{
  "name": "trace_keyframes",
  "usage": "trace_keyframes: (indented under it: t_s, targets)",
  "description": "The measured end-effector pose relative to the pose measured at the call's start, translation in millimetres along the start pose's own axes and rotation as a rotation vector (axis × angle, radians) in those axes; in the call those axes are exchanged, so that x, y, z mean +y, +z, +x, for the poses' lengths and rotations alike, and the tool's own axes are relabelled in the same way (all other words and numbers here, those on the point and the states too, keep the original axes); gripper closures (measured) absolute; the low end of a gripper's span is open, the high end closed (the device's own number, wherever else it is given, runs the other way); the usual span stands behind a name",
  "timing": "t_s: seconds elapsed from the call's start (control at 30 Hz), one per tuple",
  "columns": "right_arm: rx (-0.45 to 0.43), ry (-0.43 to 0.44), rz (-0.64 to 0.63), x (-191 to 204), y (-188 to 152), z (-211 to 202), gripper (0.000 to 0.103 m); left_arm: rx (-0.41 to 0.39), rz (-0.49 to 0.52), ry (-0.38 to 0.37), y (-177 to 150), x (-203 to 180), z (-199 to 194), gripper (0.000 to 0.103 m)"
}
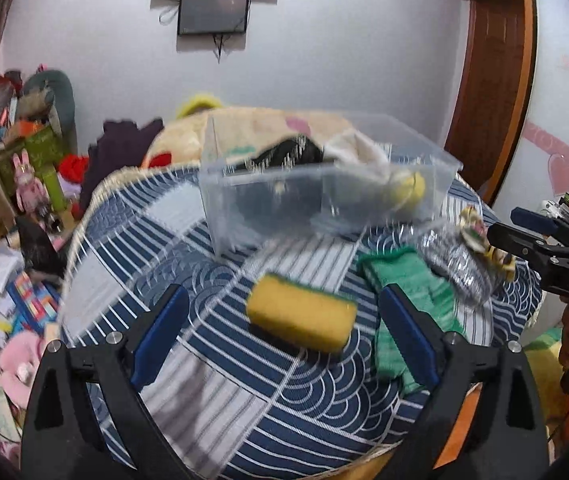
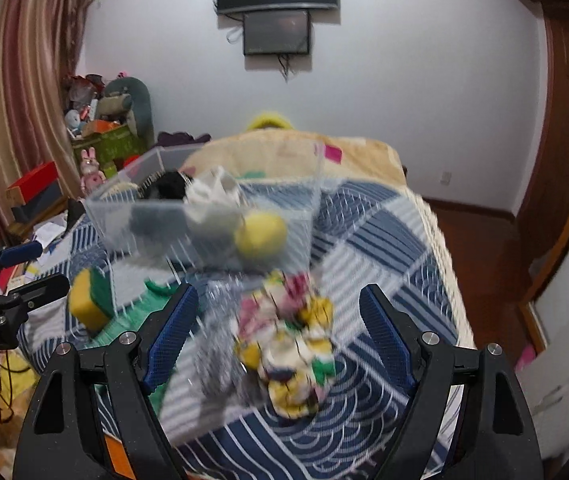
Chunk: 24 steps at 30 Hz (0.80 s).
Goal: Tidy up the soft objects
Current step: 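Grasp the yellow sponge with the left tool while the right tool grasps the floral scrunchie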
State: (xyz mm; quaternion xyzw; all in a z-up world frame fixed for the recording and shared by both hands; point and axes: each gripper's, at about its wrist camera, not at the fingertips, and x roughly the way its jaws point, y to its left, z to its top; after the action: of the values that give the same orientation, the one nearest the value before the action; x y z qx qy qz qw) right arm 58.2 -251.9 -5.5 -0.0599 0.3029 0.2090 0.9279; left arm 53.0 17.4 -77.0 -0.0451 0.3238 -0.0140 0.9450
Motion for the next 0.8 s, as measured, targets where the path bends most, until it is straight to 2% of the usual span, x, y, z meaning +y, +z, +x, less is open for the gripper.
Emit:
trace_keyframes:
  t_s: [0.17,0.27,0.33,0.4,0.47,0.53,0.6,0.7,0.8]
  targets:
    - [0.041,-0.011,0.058,-14,-16,8,0.023,0.052,-0.015,-0.018,-9,1,18,0.006]
    - [0.043,-0.028,0.091,-23,-21,11,0.024,0.057,-0.031,-0.011,-10,3,25,0.006]
    - [0.048,-0.031,0.104,-28,-22,14,0.033,0.052,-0.038,-0.009,-11,4,27,0.013]
    - [0.061,-0.029,0.109,-31,-23,17,0.044,0.060,-0.050,-0.038,-11,5,30,0.020]
    - [0.070,-0.021,0.114,-33,-24,19,0.050,0.059,-0.059,-0.066,-12,5,30,0.027]
    - [0.073,-0.008,0.122,-34,-24,20,0.059,0.050,-0.054,-0.078,-12,4,28,0.037]
    - [0.079,0.004,0.122,-34,-24,20,0.071,0.046,-0.045,-0.083,-12,1,26,0.040]
    - [0.073,0.011,0.121,-33,-23,18,0.078,0.032,-0.040,-0.078,-13,0,21,0.042]
    - [0.052,0.005,0.111,-31,-19,11,0.081,0.016,-0.054,-0.075,-10,3,15,0.043]
